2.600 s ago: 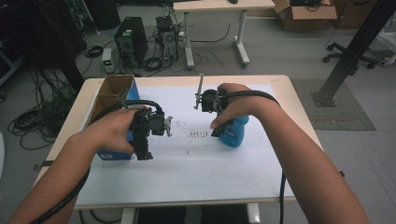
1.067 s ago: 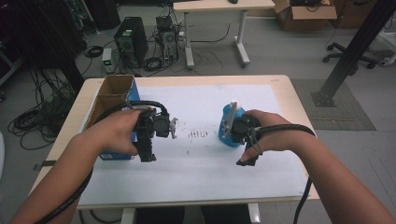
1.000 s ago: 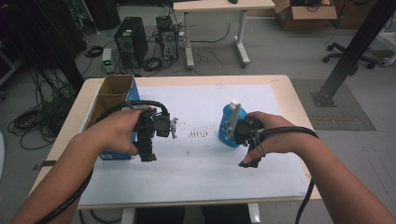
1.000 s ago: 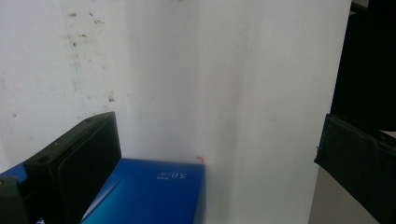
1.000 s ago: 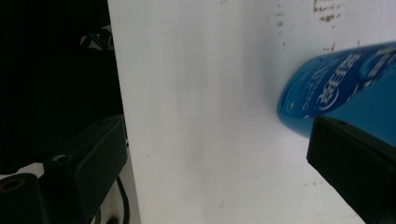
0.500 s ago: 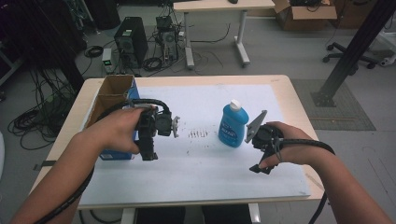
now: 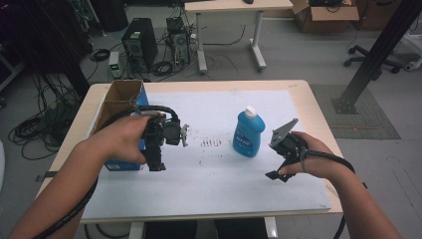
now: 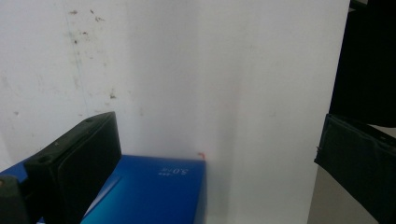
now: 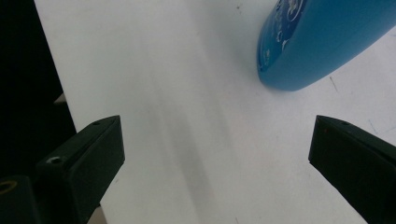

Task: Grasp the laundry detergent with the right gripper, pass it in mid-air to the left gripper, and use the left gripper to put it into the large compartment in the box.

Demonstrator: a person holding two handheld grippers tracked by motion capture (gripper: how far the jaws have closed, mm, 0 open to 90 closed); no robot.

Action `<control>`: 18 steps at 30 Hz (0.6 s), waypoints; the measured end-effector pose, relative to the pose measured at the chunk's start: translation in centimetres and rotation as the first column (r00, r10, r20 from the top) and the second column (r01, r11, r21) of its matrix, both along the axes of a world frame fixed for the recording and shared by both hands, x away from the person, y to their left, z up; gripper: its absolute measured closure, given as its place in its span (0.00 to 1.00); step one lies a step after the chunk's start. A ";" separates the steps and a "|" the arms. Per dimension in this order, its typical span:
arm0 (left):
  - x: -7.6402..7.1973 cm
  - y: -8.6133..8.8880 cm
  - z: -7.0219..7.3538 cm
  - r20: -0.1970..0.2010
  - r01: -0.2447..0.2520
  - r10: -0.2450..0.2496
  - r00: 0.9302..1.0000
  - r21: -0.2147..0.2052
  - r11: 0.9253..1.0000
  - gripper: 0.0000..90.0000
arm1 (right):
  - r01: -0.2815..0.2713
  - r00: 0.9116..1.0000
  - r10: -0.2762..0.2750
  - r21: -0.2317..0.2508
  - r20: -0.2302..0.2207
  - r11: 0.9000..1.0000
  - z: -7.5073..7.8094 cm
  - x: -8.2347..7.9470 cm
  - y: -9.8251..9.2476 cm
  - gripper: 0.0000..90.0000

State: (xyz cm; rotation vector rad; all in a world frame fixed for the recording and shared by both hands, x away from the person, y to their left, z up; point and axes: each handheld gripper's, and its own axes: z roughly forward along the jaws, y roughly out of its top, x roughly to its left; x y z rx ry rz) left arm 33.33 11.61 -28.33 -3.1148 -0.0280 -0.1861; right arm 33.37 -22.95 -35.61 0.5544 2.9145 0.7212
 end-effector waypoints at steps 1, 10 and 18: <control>0.0 0.0 0.0 -0.001 0.001 -0.001 1.000 0.002 1.000 0.00 | 0.007 1.000 -0.007 0.014 0.005 1.000 -0.2 0.1 0.0 0.03; 0.0 -0.1 0.1 0.006 0.006 -0.006 1.000 0.002 1.000 0.00 | 0.054 0.998 -0.057 0.098 0.024 0.994 -1.6 0.8 -0.6 0.03; 0.1 -0.2 0.3 0.012 0.009 -0.009 1.000 -0.001 1.000 0.00 | 0.123 0.990 -0.134 0.196 0.042 0.973 -2.8 1.2 -1.4 0.03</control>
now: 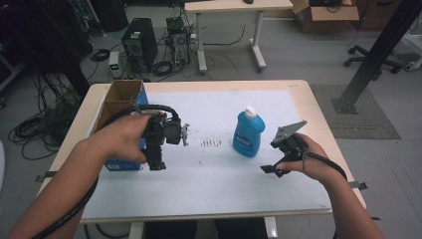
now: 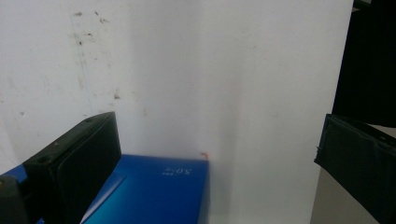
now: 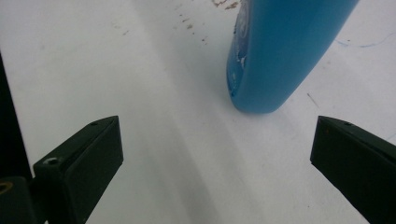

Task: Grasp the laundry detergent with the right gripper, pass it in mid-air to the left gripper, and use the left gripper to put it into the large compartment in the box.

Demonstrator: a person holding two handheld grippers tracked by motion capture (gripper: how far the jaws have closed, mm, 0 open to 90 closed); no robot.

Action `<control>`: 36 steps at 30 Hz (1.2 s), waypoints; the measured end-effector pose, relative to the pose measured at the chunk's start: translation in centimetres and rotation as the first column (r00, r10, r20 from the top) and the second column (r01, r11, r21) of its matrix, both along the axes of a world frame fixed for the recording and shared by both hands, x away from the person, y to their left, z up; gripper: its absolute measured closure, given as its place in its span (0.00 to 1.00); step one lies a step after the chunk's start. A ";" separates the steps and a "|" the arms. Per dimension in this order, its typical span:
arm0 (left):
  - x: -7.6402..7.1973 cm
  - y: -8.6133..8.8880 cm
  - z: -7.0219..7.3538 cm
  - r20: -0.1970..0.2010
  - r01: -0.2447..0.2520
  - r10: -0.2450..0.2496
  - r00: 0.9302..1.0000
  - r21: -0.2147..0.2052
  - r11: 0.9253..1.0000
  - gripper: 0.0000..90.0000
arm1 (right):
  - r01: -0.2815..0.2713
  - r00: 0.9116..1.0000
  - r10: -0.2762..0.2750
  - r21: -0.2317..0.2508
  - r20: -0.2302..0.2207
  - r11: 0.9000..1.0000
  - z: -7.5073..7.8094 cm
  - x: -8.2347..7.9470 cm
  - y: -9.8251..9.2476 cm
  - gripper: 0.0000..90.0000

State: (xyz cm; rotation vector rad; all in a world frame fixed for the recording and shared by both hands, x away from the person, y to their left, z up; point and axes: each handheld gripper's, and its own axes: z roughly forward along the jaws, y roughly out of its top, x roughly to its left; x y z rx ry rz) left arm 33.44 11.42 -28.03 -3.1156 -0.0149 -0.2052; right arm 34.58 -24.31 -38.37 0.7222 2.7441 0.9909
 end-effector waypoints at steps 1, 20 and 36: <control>0.0 0.0 0.0 0.000 0.000 0.000 1.000 0.002 1.000 0.00 | 0.008 1.000 -0.008 0.010 0.002 1.000 -0.2 0.1 0.0 0.03; 0.1 -0.5 0.1 -0.007 0.005 -0.005 1.000 0.008 1.000 0.00 | 0.073 0.993 -0.090 0.186 0.083 0.980 -2.3 1.4 0.0 0.02; 0.0 -0.5 0.0 -0.009 0.008 -0.008 1.000 0.000 1.000 0.00 | 0.134 0.977 -0.174 0.280 0.125 0.951 -3.1 2.8 1.2 0.01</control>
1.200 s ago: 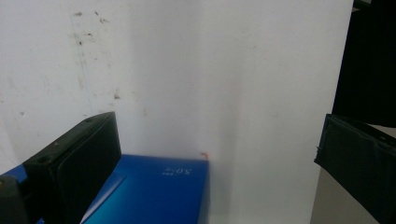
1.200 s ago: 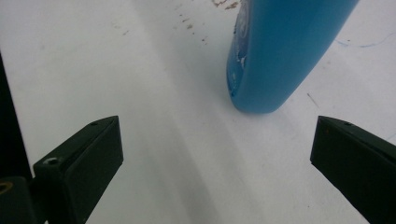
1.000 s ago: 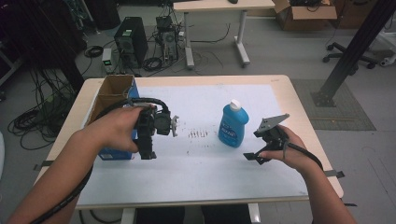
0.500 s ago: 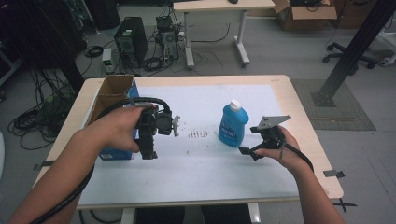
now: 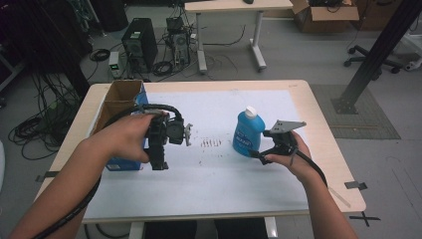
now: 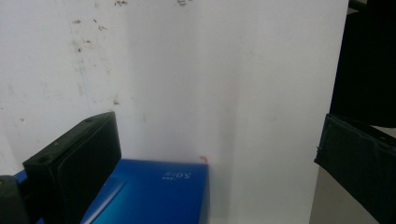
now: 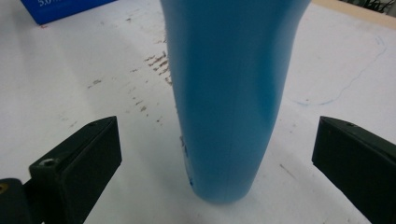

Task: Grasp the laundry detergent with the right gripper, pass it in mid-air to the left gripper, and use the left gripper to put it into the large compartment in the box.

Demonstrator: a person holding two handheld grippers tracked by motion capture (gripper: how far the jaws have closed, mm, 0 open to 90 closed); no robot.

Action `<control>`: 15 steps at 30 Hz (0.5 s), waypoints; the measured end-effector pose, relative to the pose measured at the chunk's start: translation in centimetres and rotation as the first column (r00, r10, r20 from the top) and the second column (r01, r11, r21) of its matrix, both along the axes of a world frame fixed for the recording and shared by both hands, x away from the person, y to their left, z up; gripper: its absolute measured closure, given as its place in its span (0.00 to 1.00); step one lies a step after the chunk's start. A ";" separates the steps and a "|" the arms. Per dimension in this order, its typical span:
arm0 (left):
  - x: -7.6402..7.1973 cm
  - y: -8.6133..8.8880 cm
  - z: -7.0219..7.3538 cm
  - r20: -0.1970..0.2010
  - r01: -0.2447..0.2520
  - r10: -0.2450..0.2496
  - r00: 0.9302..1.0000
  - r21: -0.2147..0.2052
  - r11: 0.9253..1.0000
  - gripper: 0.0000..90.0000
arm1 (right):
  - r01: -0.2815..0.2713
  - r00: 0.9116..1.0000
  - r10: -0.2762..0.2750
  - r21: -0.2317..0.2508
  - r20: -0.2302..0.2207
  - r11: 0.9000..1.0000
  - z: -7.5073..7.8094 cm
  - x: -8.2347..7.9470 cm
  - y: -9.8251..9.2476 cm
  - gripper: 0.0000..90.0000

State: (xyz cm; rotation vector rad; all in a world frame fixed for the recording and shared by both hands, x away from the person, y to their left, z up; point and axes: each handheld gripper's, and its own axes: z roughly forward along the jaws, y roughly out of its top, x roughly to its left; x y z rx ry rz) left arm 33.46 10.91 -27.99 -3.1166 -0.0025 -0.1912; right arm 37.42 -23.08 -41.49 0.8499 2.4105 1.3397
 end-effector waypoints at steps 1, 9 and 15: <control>0.0 0.0 0.0 -0.001 0.001 -0.001 1.000 0.001 1.000 0.00 | 0.004 1.000 -0.004 0.009 -0.002 1.000 -0.1 0.1 0.0 0.01; 0.0 0.2 -0.1 -0.004 -0.001 0.001 1.000 0.005 1.000 0.00 | 0.035 0.999 -0.035 0.029 0.008 0.999 -0.8 0.6 1.1 0.01; 0.0 0.4 -0.2 -0.004 -0.011 0.011 1.000 0.000 1.000 0.00 | 0.062 0.998 -0.063 0.041 0.010 0.997 -1.1 0.9 1.7 0.01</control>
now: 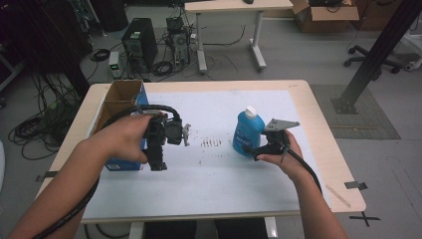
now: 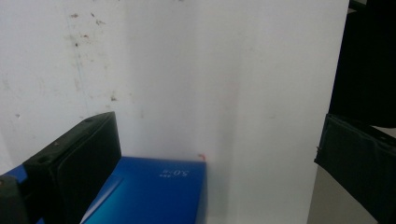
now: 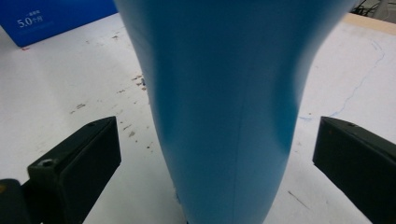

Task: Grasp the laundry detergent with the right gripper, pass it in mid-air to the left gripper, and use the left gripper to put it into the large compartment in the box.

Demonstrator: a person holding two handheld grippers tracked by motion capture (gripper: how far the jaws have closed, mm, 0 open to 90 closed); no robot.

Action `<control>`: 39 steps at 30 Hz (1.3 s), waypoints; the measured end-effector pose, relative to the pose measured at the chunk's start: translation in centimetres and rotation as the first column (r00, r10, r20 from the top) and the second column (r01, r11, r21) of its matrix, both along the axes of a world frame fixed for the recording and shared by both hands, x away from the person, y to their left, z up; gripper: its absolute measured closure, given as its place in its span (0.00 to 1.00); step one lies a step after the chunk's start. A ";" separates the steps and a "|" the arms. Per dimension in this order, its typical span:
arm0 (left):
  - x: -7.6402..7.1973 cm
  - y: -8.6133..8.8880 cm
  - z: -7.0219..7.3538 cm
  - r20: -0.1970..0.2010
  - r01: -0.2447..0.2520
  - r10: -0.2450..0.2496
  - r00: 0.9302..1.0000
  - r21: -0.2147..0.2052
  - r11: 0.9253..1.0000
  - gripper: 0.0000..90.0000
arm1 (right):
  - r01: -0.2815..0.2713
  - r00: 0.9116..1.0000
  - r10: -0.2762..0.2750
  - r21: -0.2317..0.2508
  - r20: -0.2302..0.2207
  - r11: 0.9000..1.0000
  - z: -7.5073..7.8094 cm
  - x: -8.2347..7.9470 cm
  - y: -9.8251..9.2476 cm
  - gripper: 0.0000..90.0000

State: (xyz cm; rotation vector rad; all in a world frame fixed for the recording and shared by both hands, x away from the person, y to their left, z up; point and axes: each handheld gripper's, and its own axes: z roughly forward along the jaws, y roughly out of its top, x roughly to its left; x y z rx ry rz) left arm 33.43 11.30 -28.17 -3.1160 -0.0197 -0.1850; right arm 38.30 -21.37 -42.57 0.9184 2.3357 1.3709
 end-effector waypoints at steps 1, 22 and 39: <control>0.0 0.0 0.0 -0.001 -0.001 0.001 1.000 0.000 1.000 0.00 | 0.005 1.000 -0.005 0.001 0.001 1.000 -0.1 0.0 0.0 0.01; -0.1 0.3 0.0 0.007 -0.005 0.005 1.000 0.004 1.000 0.00 | 0.043 0.998 -0.044 0.024 0.035 0.999 -0.4 0.1 0.5 0.15; -0.1 0.4 -0.3 0.001 -0.010 0.010 1.000 0.005 1.000 0.00 | 0.019 0.999 -0.019 0.018 0.026 1.000 -0.7 0.2 0.8 0.27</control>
